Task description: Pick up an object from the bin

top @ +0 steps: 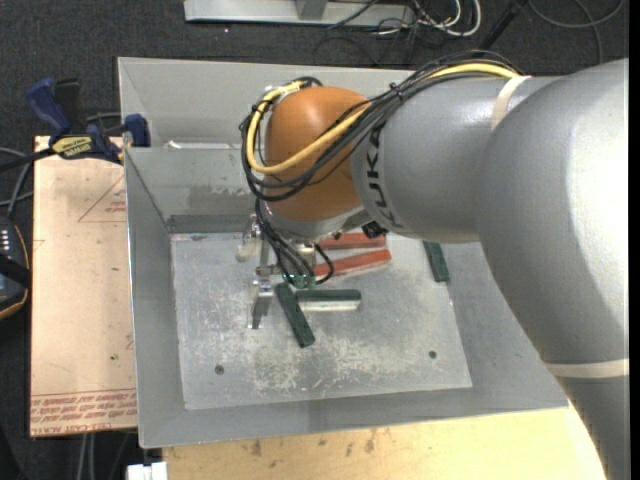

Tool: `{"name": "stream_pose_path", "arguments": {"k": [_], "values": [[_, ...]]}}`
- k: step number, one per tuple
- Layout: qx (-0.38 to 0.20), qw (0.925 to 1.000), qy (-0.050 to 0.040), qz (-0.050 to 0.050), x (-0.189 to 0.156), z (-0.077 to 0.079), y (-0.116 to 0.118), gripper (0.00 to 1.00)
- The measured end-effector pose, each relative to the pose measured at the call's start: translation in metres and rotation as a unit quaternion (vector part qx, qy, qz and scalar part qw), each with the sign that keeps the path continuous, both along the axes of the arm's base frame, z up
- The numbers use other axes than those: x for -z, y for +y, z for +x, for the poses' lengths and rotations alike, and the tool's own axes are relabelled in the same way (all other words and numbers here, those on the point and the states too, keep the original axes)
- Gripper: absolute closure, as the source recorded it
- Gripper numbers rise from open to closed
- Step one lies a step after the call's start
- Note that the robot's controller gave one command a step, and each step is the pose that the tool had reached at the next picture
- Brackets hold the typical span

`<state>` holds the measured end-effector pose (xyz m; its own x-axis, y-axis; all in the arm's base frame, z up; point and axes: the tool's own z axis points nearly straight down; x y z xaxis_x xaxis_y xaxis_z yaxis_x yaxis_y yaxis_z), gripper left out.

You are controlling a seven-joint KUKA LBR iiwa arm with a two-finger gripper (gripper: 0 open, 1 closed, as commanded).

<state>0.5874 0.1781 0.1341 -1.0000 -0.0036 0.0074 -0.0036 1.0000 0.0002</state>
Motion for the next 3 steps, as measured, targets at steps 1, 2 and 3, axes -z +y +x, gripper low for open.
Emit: {"name": "stream_pose_path", "arguments": {"k": [1,2,3], "values": [[0.002,1.0000,-0.0037,0.001,-0.004,0.002,-0.001,0.00],[-0.050,0.9987,-0.0070,0.002,0.023,0.013,-0.029,0.00],[-0.069,0.9976,-0.0062,0.001,0.058,0.031,-0.060,0.00]]}}
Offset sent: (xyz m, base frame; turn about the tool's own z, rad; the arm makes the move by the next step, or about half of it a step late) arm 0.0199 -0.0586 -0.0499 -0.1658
